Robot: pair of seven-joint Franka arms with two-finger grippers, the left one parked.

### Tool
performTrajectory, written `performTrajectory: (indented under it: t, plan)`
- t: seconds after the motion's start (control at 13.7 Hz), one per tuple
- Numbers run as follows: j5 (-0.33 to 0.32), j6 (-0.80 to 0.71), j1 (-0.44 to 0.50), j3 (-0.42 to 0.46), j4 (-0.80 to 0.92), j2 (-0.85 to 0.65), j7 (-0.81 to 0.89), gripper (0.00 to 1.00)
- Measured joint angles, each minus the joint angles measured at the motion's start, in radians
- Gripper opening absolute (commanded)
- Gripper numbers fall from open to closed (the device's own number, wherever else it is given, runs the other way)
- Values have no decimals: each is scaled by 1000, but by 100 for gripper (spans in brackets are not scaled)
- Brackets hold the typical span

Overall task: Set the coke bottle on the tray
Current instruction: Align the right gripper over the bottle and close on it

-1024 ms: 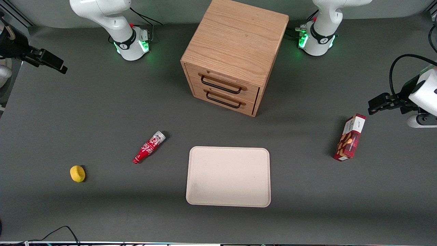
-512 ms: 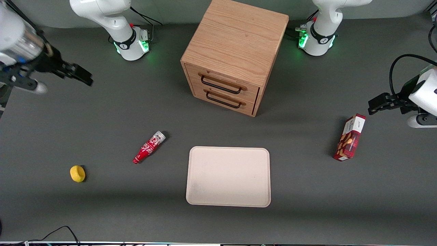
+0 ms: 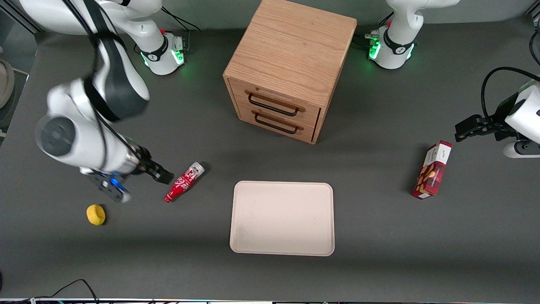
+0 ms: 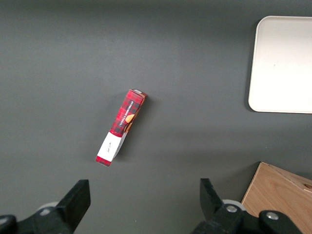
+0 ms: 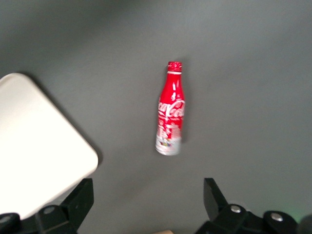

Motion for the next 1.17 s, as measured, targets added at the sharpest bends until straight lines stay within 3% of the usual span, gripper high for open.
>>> performTrajectory:
  t: [0.29, 0.59, 1.1, 1.17]
  plan:
    - [-9, 158, 6, 6, -85, 119, 106, 100]
    - [-61, 355, 5, 6, -233, 132, 143, 100]
    - [-81, 507, 4, -5, -362, 136, 155, 100]
    - [-81, 525, 3, -6, -374, 141, 155, 83]
